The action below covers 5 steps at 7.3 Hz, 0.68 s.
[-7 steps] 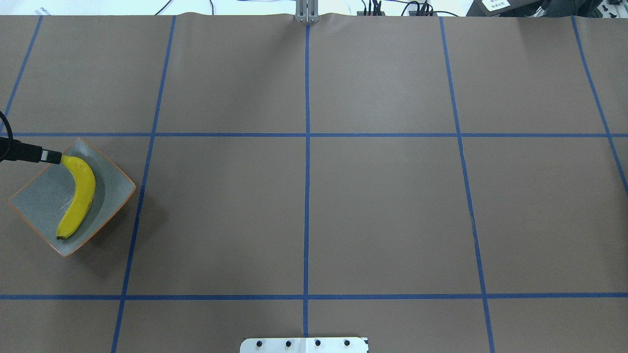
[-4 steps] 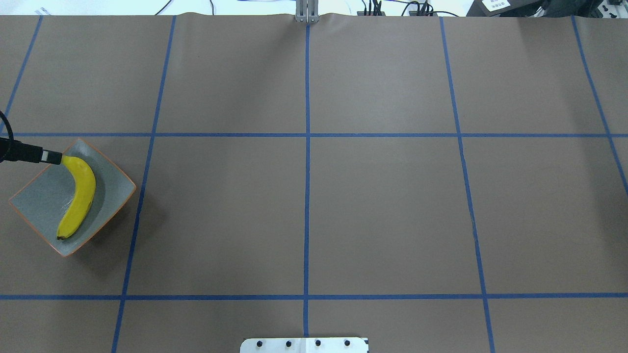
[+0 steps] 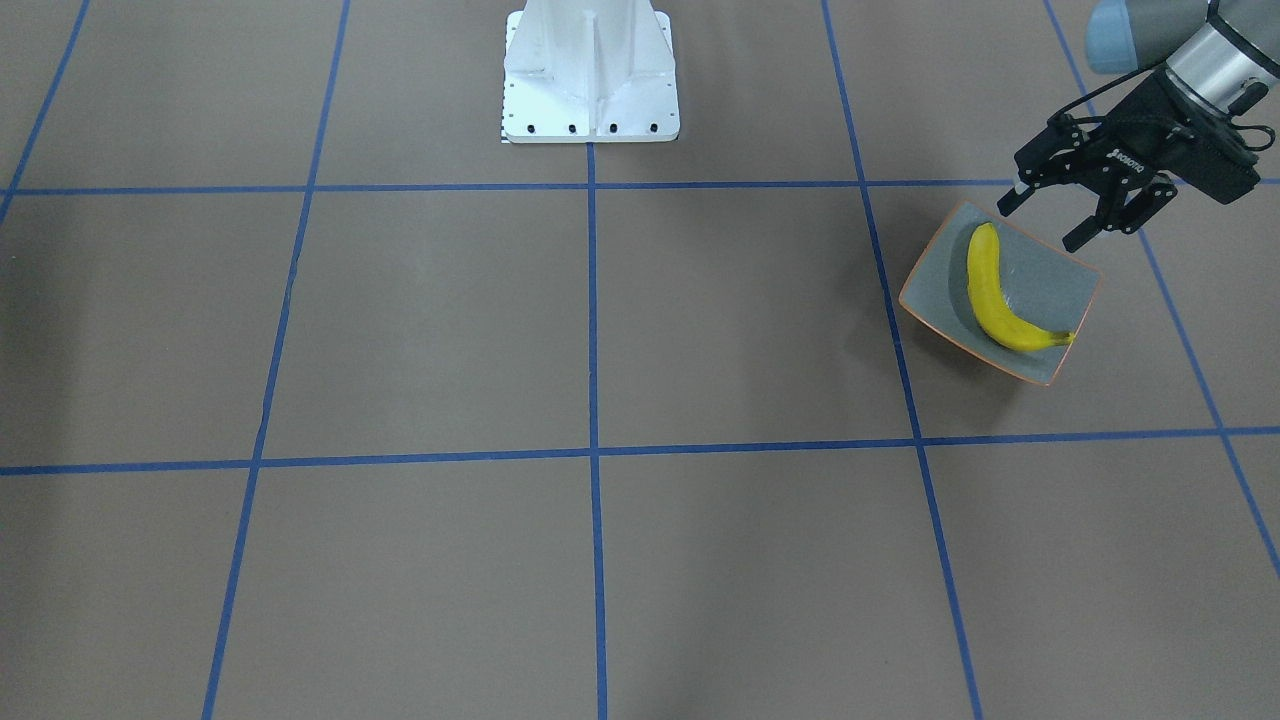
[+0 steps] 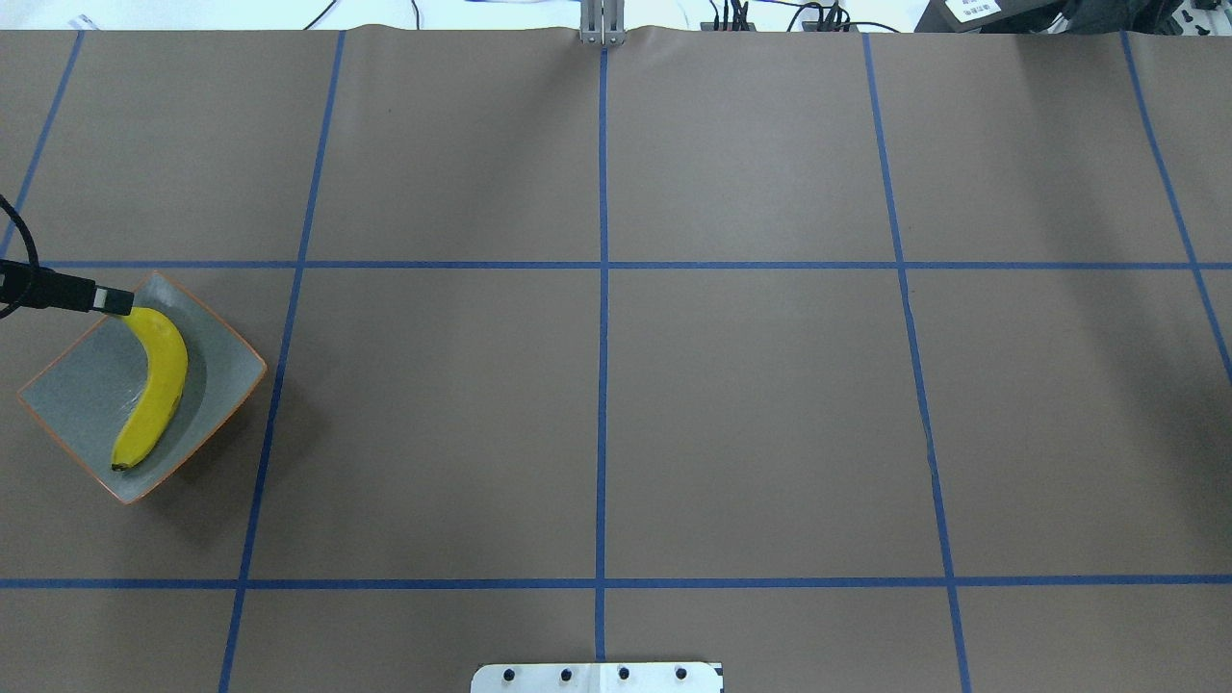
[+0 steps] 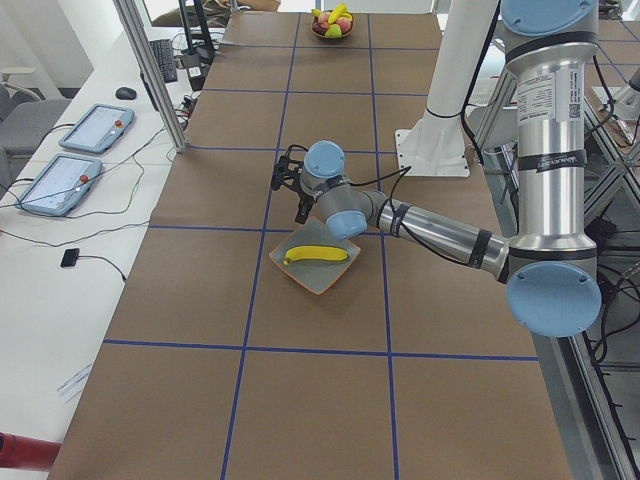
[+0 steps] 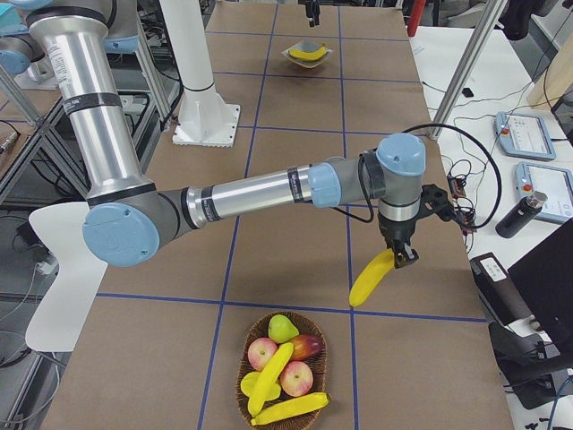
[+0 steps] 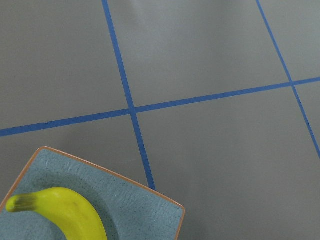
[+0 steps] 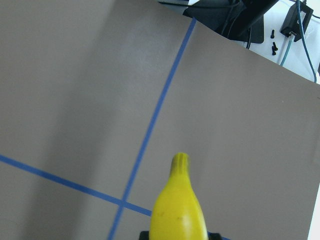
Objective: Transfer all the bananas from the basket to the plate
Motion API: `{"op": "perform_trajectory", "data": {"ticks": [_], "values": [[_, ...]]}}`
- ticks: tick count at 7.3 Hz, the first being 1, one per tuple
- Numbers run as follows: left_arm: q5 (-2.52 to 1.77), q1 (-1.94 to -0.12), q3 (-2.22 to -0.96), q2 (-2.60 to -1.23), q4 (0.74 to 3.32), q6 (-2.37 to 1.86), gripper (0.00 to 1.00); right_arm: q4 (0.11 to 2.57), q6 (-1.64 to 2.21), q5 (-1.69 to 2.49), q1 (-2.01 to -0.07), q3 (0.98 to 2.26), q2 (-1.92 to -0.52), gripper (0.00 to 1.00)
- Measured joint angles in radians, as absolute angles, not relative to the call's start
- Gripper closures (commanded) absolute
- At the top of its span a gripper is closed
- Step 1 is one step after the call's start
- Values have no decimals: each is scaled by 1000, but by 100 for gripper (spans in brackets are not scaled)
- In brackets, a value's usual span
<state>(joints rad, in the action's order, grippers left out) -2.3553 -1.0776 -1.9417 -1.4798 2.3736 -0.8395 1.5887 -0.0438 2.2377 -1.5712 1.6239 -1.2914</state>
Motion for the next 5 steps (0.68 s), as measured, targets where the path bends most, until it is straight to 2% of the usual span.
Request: {"op": "perform_trajectory", "data": {"ticks": [3, 5], "values": [[-2358, -1054, -1938, -1574, 2372, -892, 0, 1554, 552, 2246, -1351, 1840, -1279, 100], [-2347, -969, -1927, -1728, 2372, -1054, 0, 1419, 922, 2235, -1222, 1884, -1240, 100]]}}
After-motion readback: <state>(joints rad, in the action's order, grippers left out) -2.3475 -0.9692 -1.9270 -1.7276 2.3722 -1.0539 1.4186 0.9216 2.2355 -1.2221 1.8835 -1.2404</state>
